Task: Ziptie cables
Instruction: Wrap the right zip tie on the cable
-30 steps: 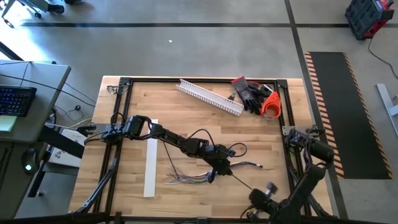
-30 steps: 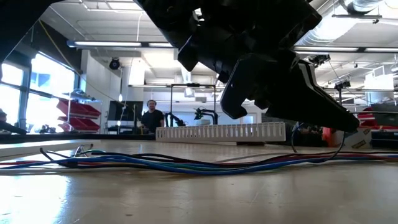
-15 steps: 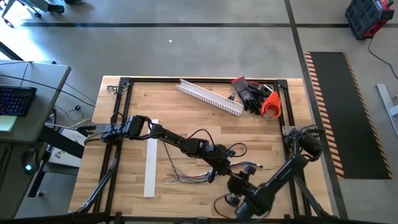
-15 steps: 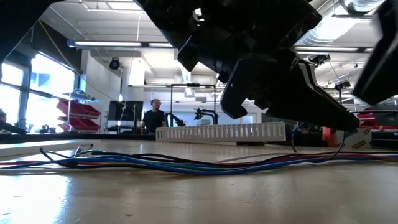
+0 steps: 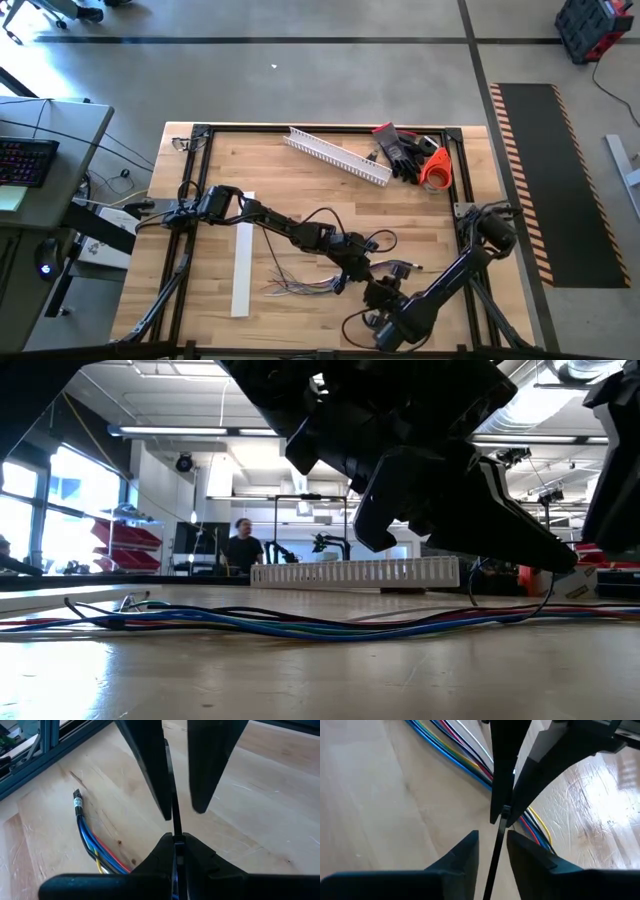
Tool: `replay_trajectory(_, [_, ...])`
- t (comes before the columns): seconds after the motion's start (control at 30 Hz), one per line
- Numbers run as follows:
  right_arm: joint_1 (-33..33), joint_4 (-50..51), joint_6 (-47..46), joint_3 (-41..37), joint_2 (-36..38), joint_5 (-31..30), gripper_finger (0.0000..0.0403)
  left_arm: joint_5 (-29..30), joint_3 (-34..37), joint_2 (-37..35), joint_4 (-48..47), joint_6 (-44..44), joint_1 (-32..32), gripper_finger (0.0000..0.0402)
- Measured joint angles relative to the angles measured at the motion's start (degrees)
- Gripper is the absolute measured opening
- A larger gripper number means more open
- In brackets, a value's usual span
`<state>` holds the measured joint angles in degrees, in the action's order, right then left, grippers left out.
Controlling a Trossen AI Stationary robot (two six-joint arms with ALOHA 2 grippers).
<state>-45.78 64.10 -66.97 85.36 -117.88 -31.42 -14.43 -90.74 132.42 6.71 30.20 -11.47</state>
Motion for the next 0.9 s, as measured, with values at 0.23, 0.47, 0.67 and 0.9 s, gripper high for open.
replay_trajectory(0.23, [-0.02,0.37,-0.25,-0.02,-0.73,0.06,0.0033,-0.08,0.0,0.0,-0.01,0.02,-0.19,0.0003])
replay_trajectory(0.47, [-1.04,2.21,-8.16,-0.02,-0.73,2.21,0.0003,-0.02,0.02,0.0,0.13,0.02,-0.21,0.0003])
replay_trajectory(0.67, [-6.1,4.64,-16.79,-0.02,-0.75,7.91,0.0001,-0.07,0.0,0.0,-0.64,0.47,-0.23,0.0003])
replay_trajectory(0.9, [-13.52,4.97,-30.82,-0.02,-2.53,15.25,0.0,-0.08,0.0,0.02,-0.31,0.59,-0.32,0.0003])
